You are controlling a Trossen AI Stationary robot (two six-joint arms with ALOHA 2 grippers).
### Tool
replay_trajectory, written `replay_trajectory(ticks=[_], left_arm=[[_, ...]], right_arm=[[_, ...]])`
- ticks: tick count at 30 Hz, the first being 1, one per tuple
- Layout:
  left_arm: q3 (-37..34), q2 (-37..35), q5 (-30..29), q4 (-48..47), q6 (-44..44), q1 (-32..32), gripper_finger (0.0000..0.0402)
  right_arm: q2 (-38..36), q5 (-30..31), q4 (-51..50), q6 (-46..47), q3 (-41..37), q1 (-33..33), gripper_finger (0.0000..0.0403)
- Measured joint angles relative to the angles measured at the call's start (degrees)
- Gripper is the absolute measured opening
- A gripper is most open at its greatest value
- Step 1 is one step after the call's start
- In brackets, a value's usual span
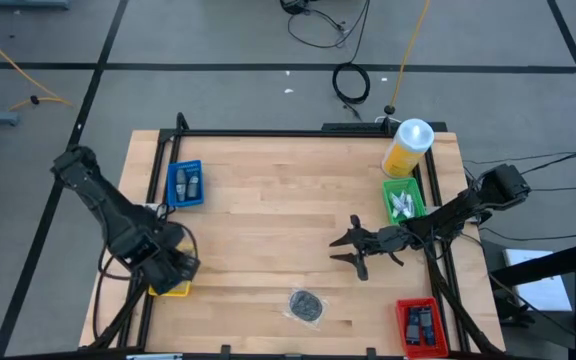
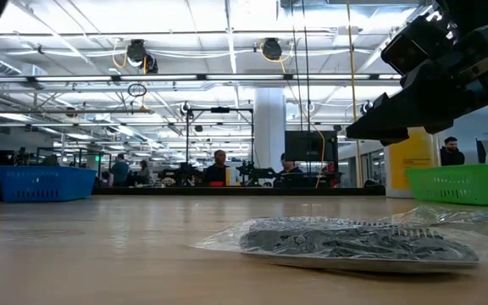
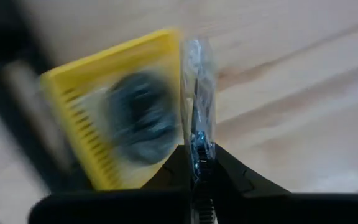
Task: Pick & Place Travel size toiletries
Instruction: Put the black hairbrush into the yellow bin
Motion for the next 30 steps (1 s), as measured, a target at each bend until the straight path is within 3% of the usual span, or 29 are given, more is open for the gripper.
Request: replay_trajectory(ticks=[4, 10, 17, 23, 30], left_arm=[[-0.02, 0.00, 4.95, -4.50, -6.45, -2.58, 0.0050], [-2.57, 0.00, 2.32, -3.95, -17.07, -6.97, 0.0036], [-8.26, 0.04, -1.99, 3.75, -23.89, -10.94, 0.0026], [-12.66, 0.04, -1.93, 8.62, -26.42, -13.00, 0.0104], [-10.90, -3.82, -1.39, 5.50, -26.08, -13.59, 0.0209]], right_arm=[[0.00, -0.01, -0.15, 0.09, 0.00, 0.00, 0.0149], [0.00, -0.20, -0.21, 0.63, 0.00, 0.00, 0.0149], [0.00, -0.22, -0.23, 1.25, 0.00, 0.00, 0.0144], [0.00, -0.22, -0.23, 1.09, 0.00, 0.00, 0.0144], [0.00, -0.15, -0.21, 1.06, 0.00, 0.00, 0.0144]])
